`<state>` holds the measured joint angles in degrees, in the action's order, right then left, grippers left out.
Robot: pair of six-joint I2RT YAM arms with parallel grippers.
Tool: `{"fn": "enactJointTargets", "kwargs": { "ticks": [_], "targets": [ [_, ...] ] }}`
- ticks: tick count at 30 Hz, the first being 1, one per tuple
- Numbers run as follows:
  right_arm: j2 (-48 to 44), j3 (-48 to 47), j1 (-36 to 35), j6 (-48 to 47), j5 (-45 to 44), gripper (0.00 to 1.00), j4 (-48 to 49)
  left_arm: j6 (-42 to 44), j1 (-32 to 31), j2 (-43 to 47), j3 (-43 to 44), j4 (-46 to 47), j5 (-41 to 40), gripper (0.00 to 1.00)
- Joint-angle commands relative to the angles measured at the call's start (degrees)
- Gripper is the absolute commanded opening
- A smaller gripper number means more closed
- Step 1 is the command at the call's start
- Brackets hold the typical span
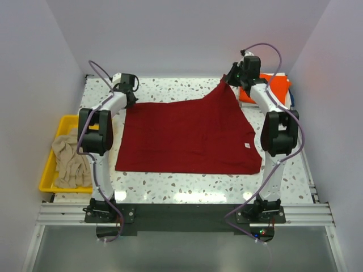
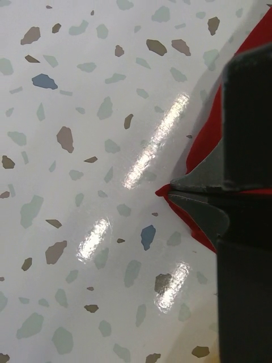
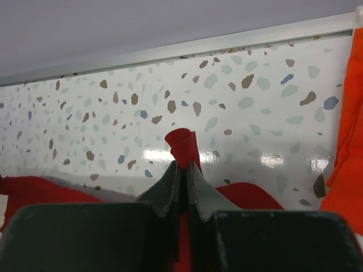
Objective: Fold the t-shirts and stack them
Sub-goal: Fold the tshirt
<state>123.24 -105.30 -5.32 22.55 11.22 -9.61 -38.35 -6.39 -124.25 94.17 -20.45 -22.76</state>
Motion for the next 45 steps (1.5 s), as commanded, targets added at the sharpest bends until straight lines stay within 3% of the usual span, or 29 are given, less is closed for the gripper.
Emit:
{"fn": "enactJointTargets", "kwargs": {
  "ticks": [1, 16, 27, 35, 45],
  "targets": [
    [-5.2, 3.1, -0.2, -2.0, -2.1, 0.01, 0.8, 0.0, 0.7, 4.6, -1.4, 1.4, 0.2, 0.0],
    [-21.1, 22.8, -0.1, 0.0, -5.3, 0.01, 3.6, -1.2, 1.1, 13.8, -10.7, 2.3, 1.7, 0.0],
    [-39.5, 42.2, -0.2, 4.5, -10.8, 0.02, 1.4, -4.8, 1.1, 24.5, -22.5, 3.7, 2.6, 0.0],
    [-46.2, 51.6, -0.4, 5.8, -10.3, 0.05, 0.9, -8.5, 1.1, 32.7, -33.4, 5.5, 2.5, 0.0],
    [-49.2, 56.6, -0.4, 5.8, -9.6, 0.05, 0.9, -10.2, 1.1, 41.9, -42.4, 6.9, 2.5, 0.0]
  ]
}}
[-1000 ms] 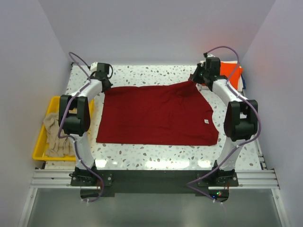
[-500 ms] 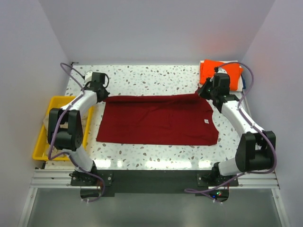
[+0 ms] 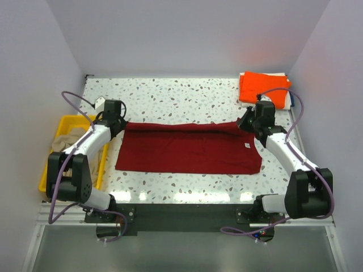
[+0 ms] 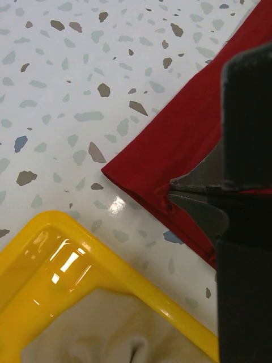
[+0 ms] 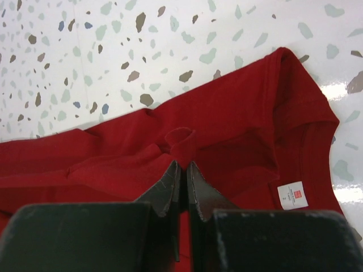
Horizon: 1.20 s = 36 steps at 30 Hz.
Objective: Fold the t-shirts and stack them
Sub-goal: Fold the tshirt
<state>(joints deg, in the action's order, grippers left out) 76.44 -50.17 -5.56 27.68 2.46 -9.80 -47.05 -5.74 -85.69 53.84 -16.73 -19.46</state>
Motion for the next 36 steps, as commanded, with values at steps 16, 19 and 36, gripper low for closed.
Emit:
{"fn": "enactJointTargets", "kwargs": {
  "ticks": [16, 19, 36],
  "targets": [
    [-12.3, 12.2, -0.1, 3.1, 5.5, 0.46, 1.0, -2.6, 0.4, 12.1, -14.6, 8.8, 4.1, 0.22],
    [-14.0, 11.9, -0.1, 2.3, 4.3, 0.54, -0.7, -2.3, 0.4, 14.2, -13.3, 8.1, 4.0, 0.35],
    [9.6, -4.8, 0.9, 3.1, 1.5, 0.59, 2.7, -1.9, -1.6, -13.2, 9.5, 2.7, 4.0, 0.26]
  ]
}}
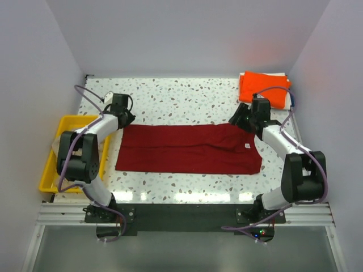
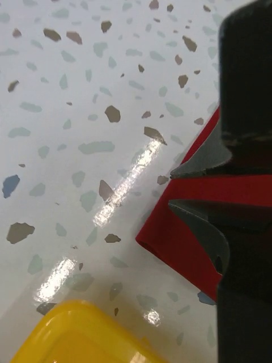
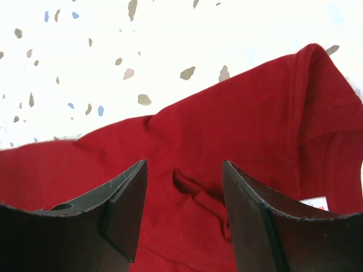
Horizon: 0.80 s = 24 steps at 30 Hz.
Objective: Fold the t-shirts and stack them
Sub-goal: Fold the tshirt
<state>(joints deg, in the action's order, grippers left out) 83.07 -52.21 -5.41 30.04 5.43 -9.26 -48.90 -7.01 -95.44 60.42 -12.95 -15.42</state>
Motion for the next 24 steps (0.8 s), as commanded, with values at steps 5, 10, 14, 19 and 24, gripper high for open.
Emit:
{"fn": "enactJointTargets", "kwargs": {
  "ticks": [5, 10, 14, 19, 24],
  "targets": [
    [8.7, -2.9, 4.5, 3.1, 1.1, 0.59, 4.9, -0.1, -0.2, -9.7, 5.4, -2.8, -1.1, 0.24],
    [14.9, -3.6, 7.8, 5.6, 2.3, 0.59, 7.2, -0.7, 0.1, -13.8, 6.3, -4.4, -3.1, 0.22],
    [20.3, -6.4, 8.5, 7.1, 3.0, 0.59, 7.3, -1.5, 1.9, -15.5, 6.6, -5.3, -3.1, 0.21],
    [22.5, -5.8, 10.9, 9.2, 2.1, 0.59, 6.6, -1.5, 3.8, -16.6, 7.3, -6.5, -2.6, 0.2],
    [21.3, -4.3, 11.8, 10.1, 0.2, 0.59, 7.6, -1.5, 4.2, -16.6, 7.1, -5.9, -1.7, 0.2]
  ]
}}
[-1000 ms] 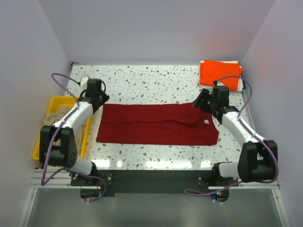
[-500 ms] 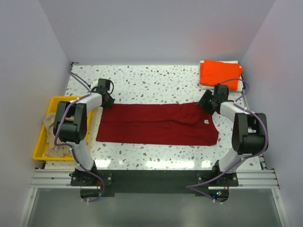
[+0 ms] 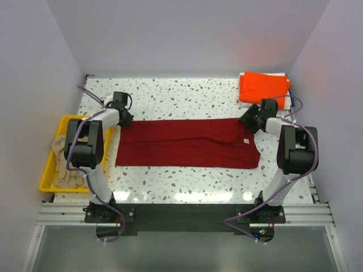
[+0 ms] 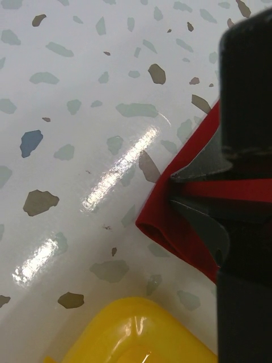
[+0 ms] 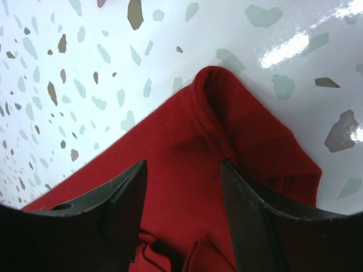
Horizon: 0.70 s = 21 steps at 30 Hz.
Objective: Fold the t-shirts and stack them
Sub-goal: Fold the tshirt
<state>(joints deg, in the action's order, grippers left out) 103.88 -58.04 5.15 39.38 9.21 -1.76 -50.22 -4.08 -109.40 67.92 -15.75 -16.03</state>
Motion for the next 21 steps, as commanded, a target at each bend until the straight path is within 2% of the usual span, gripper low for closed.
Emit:
{"fn": "enactJointTargets", "kwargs": {
  "ticks": [1, 9, 16, 21],
  "targets": [
    [0.3, 1.6, 1.4, 1.0, -3.8, 0.59, 0.1, -0.2, 1.3, -2.6, -0.4, -3.1, -0.9, 0.2],
    [-2.3, -1.2, 1.4, -1.6, 2.0, 0.6, 0.1, 2.3, 1.2, -0.2, 0.1, -0.2, 4.2, 0.22],
    [-11.0, -4.5, -0.3, -6.3, 2.6, 0.64, -7.0, 3.5, 1.0, 5.4, 1.7, 2.3, 10.9, 0.35],
    [-16.9, -2.6, -6.6, -11.1, -2.7, 0.66, -9.8, 3.8, -0.7, 11.0, 2.0, 0.9, 12.9, 0.46]
  ]
}}
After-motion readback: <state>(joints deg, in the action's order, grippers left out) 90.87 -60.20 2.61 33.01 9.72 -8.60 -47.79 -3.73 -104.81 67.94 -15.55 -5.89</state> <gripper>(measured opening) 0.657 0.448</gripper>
